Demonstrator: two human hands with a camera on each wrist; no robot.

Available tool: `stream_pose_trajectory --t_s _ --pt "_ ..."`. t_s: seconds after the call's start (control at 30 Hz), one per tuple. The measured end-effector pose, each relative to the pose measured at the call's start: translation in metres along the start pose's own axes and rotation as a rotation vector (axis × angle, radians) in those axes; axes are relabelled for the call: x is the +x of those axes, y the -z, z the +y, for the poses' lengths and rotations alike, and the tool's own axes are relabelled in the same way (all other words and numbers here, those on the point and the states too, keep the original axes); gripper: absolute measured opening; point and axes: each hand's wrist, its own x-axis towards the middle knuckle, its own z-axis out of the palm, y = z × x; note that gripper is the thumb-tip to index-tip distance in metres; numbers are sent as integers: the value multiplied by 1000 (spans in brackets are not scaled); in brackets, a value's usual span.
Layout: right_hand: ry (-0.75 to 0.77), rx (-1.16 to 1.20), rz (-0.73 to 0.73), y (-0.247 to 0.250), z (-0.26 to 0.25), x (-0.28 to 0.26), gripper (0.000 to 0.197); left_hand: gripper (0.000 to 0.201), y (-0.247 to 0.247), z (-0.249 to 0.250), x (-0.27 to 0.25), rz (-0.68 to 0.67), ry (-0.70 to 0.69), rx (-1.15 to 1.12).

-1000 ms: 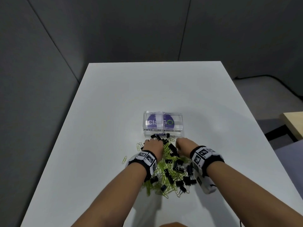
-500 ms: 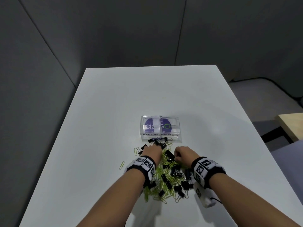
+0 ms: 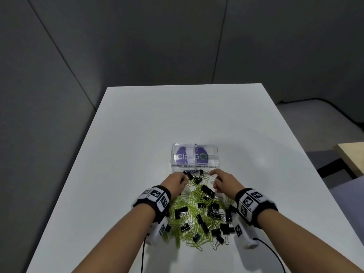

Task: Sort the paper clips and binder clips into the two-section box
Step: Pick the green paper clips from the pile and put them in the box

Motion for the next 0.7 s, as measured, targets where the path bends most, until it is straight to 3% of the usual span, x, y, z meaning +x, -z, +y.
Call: stream_pose_trajectory --t_s 0.07,0.23,0.37,0.53,0.7 --pt "11 -29 -11 -3 -10 2 30 22 -1 -2 1 -2 16 -58" --pt "133 -352 -83 -18 -27 1 15 20 -9 -1 -1 -34 58 4" --pt "215 -672 -148 -21 -17 1 42 29 -8 -5 0 -74 85 20" --pt "249 -727 -95 -26 -3 -4 21 29 -7 -9 0 -65 72 12" --pt "306 -688 -10 -14 1 -11 18 22 -8 -9 2 -73 68 45"
